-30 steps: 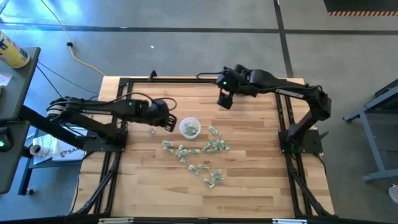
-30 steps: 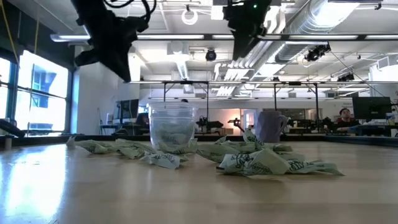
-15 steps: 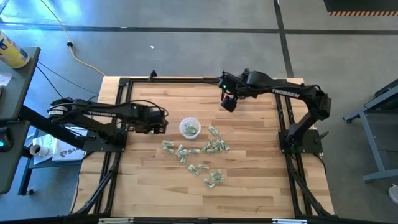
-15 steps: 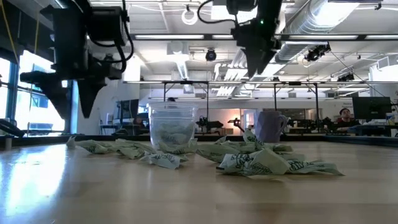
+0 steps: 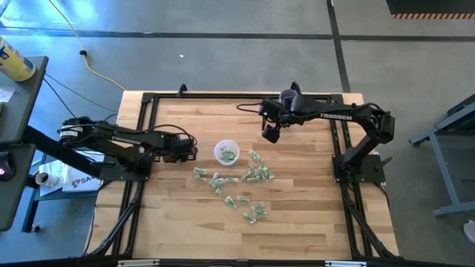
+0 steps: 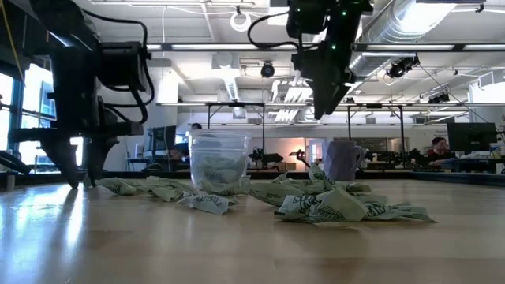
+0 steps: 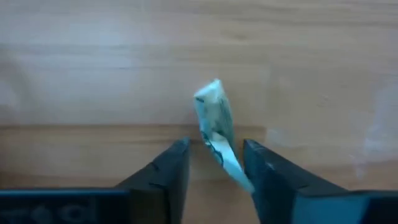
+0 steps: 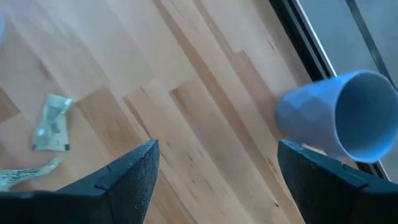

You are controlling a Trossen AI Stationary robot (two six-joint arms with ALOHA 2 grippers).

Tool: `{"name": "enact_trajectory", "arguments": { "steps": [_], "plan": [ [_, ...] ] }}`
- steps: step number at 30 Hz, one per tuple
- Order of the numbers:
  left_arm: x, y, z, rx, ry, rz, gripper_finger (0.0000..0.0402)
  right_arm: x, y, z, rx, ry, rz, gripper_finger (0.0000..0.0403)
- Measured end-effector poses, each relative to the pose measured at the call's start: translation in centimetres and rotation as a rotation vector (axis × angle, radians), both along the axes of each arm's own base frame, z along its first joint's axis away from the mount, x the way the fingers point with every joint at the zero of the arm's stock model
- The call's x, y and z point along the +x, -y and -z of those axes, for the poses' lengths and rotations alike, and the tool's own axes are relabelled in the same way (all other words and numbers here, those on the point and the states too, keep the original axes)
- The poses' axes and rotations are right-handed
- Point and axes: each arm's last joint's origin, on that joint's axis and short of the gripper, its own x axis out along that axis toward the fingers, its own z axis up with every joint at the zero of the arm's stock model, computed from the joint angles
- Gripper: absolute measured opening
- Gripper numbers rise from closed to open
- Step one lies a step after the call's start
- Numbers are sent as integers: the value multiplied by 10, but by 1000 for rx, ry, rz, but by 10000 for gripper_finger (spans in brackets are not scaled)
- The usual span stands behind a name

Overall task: Pick and place Stevia / Truvia into bins
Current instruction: Put the white stevia packet into the transparent container

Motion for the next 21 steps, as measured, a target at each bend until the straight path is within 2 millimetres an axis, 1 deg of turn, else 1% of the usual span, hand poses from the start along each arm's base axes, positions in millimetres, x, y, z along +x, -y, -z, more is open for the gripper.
{"name": "enact_trajectory", "arguments": {
  "steps": [4,8,9,12,14,16,19,20,21],
  "plan": [
    [1,-2,3,83,-3,14,115,3,-5,0,-4,13,-18,316],
    [5,-6,3,197,14,36,35,4,-9,-1,-9,20,-31,316],
    [6,-6,3,210,23,45,24,4,-10,-3,-13,23,-34,316],
    [14,-7,-3,226,103,74,28,2,-15,-14,-48,69,-41,316],
    [25,-8,-18,247,180,115,37,-3,-19,-25,-87,114,-38,316],
    [40,-10,-42,298,285,196,35,-8,-22,-37,-128,157,-28,316],
    [63,-12,-85,409,460,350,24,-18,-24,-51,-162,202,-12,316],
    [70,-12,-96,434,502,419,24,-20,-24,-54,-162,216,-6,316],
    [78,-12,-104,443,525,493,24,-23,-23,-57,-157,229,0,316]
  ]
}}
